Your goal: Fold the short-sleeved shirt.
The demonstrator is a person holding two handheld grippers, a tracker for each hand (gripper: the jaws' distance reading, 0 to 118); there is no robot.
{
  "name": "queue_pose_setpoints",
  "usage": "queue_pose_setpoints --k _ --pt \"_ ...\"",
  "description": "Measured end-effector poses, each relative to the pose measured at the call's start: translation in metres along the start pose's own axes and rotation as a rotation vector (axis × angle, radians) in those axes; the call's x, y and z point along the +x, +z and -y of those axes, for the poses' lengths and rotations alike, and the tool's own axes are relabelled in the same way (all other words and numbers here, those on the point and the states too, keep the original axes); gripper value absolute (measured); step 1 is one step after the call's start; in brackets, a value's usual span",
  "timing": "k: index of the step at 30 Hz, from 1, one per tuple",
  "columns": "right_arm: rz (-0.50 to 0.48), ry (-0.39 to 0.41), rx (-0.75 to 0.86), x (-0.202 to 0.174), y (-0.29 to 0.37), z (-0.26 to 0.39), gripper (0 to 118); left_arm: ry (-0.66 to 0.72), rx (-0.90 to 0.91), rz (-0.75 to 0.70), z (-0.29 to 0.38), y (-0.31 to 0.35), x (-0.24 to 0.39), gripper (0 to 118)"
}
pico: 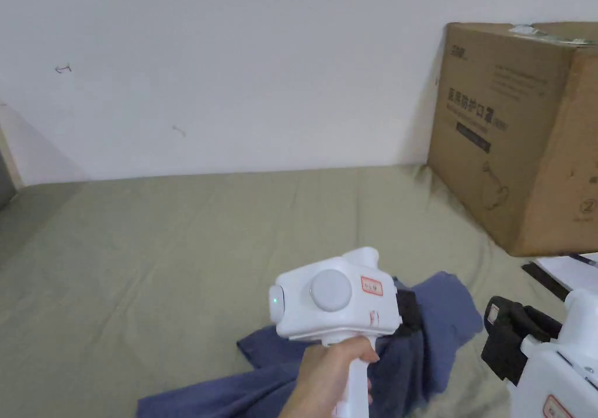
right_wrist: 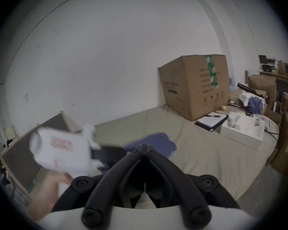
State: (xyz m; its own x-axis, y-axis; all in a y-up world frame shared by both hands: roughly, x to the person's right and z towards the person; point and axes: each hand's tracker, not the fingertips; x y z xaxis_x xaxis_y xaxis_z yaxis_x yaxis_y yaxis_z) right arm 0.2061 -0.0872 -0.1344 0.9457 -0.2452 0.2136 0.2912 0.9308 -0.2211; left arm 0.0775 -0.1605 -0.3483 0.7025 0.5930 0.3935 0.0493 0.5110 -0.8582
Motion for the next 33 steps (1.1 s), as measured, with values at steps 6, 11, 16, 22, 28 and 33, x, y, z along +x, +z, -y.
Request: queue_pose_setpoints --k 6,11,16,22,28,33 --pt "0.066 -0.031 -0.034 0.032 -0.001 0.008 0 0.01 -0.232 -0.163 0.09 -0.084 -0.026 4" --pt "0.074 -0.061 -0.068 0.039 -0.004 0.014 0 0.01 -0.19 -0.18 0.095 -0.092 -0.028 5" --pt "0.061 -0.048 -0.091 0.031 -0.008 0.017 0 0.016 -0.171 -0.119 0.083 -0.06 -0.031 86" --pt "-0.01 0.007 -0.12 0.004 -0.014 0.025 0 0.09 -0.021 -0.125 0.082 0.017 -0.057 99" --pt "-0.101 0.056 -0.17 -0.03 -0.026 0.039 0 0.134 0.143 -0.327 0.108 0.104 -0.1 0" --pt "-0.169 0.1 -0.211 -0.057 -0.037 0.054 0 0.135 0.114 -0.421 0.115 0.145 -0.148 0"
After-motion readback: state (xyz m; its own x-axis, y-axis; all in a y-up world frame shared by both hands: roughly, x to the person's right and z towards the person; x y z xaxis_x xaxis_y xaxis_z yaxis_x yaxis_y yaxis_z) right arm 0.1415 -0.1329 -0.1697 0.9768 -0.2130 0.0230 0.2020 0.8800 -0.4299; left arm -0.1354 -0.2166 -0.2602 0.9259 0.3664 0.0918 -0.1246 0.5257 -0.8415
